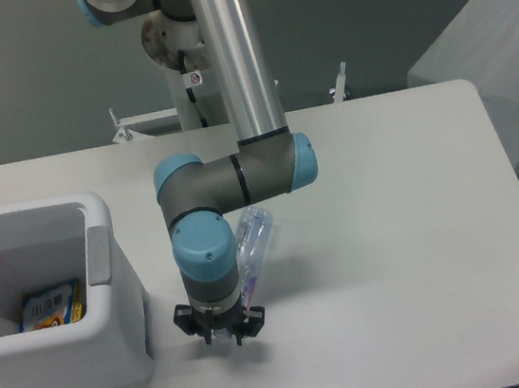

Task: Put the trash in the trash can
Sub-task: 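Lower onto the bottle cap end and close the gripper, then lift the water bottle and carry it over the white bin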

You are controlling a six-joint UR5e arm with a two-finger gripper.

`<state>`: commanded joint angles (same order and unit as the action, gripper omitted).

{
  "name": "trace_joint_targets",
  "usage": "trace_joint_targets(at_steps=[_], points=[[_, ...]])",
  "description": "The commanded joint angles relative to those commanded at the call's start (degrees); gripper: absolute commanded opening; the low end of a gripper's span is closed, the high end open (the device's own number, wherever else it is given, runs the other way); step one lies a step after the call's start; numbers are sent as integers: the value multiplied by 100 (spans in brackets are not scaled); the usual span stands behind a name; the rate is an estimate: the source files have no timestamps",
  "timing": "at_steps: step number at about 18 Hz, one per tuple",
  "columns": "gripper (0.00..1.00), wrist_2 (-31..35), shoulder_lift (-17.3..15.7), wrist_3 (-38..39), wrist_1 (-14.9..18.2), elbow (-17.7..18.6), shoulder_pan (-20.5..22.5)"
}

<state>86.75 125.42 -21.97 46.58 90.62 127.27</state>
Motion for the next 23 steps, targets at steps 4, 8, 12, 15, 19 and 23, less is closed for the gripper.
trace_joint_targets(at_steps=[4, 8, 12, 15, 19, 23], points=[[48, 9, -9, -9, 0, 9, 0], [30, 9, -35, -9, 9, 0, 0], [28, -9, -70, -78, -9, -123, 96], [28, -87, -561, -281, -26, -315, 420], [28, -1069, -1019, -220, -26, -930, 921], [28, -1572, -1257, 288, -254, -1414, 1230]])
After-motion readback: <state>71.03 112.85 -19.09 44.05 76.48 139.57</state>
